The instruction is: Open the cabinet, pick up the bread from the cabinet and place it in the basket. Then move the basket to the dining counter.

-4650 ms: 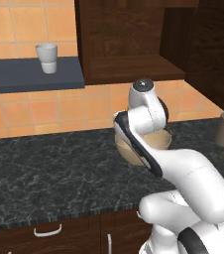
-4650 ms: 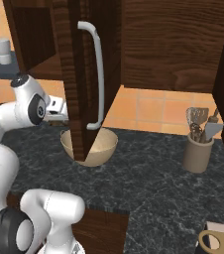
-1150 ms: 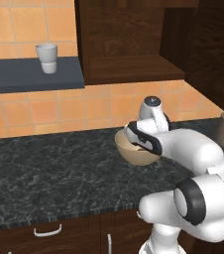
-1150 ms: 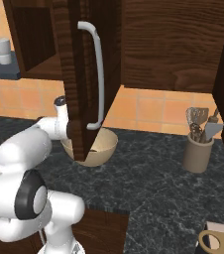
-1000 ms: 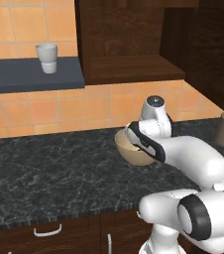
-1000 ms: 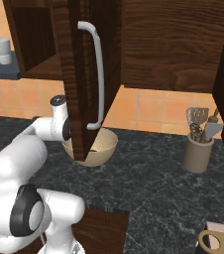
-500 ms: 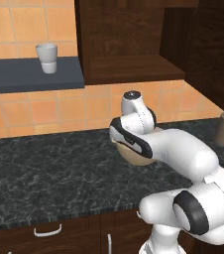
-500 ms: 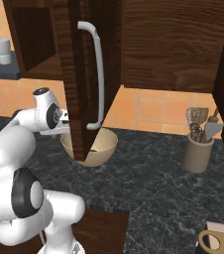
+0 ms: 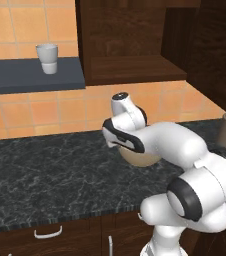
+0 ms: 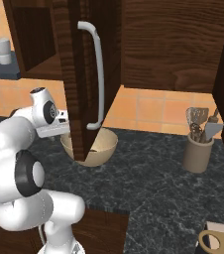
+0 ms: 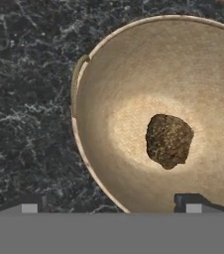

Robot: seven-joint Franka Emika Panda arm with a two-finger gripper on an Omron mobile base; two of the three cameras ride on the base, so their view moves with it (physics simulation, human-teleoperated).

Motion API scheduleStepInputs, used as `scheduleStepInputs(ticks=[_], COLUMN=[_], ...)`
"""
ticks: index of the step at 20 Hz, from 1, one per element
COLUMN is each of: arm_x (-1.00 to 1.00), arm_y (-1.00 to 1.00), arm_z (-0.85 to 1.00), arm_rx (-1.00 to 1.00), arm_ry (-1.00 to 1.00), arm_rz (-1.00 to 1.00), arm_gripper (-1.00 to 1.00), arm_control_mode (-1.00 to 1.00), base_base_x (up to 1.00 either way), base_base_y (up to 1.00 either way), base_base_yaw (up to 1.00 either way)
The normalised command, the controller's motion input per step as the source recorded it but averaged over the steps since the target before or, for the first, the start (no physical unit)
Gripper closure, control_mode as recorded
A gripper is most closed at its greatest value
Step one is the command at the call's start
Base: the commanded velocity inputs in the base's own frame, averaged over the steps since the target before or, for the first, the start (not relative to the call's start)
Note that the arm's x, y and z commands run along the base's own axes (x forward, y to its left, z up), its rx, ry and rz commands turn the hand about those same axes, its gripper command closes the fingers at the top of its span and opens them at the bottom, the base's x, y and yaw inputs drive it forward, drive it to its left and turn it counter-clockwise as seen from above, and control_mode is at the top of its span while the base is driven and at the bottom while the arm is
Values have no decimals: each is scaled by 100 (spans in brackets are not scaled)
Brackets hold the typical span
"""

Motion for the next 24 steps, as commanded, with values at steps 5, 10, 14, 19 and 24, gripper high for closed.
scheduleStepInputs(ticks=[5,10,14,19,24], arm_x=[-2,0,0,10,31], arm_y=[0,0,0,0,0], arm_z=[-25,-28,-30,-19,-9], arm_rx=[0,0,0,0,0], arm_ry=[0,0,0,0,0], arm_rz=[9,12,15,17,16], arm_gripper=[-100,-100,-100,-100,-100], arm_control_mode=[-100,-100,-100,-100,-100], base_base_x=[0,0,0,0,0], base_base_y=[0,0,0,0,0], base_base_yaw=[0,0,0,0,0])
